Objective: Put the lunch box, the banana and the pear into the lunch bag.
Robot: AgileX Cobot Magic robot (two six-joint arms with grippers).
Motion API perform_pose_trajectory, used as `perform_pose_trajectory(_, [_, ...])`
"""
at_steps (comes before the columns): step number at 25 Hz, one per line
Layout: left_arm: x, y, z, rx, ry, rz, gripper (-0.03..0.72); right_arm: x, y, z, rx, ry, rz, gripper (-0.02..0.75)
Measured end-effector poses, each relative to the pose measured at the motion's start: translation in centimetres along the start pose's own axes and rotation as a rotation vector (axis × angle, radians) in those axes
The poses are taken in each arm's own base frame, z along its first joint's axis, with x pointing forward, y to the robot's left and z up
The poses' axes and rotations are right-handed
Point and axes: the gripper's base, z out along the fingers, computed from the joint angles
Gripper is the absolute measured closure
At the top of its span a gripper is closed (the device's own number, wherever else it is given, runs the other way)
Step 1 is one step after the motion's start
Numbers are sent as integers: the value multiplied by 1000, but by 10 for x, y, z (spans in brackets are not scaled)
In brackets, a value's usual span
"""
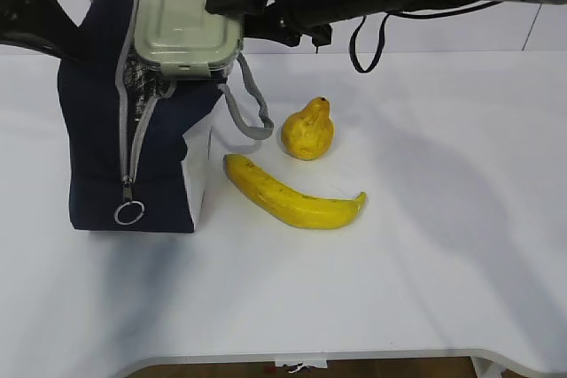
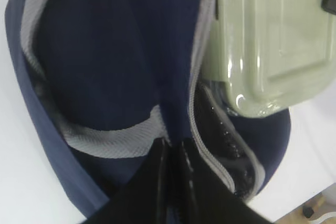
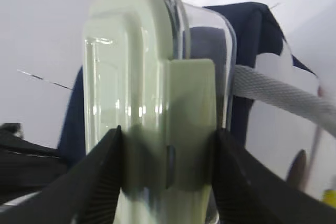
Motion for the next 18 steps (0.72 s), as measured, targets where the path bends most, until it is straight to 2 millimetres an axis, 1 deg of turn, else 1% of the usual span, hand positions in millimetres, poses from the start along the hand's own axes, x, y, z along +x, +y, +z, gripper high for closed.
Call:
perform_pose_trajectory(6, [-1,-3,0,33,-12,1,689,1,12,5,-59,-18,45,376])
perform_pose_trajectory(9, [-2,-5,0,57,-22,7,689,4,11,10,-60,-7,45,376])
perform_pose_trajectory(11, [-2,-6,0,64,-24,8,690,9,6,16,-53,9,51,376])
perform_pose_trajectory(14, [-2,-6,0,67,-26,12,690,17,-10,25,-23,44,54,376])
perform_pose_trajectory(18, [-3,-7,-1,75,-30,24,690,28,-26,33,29,102,13,376])
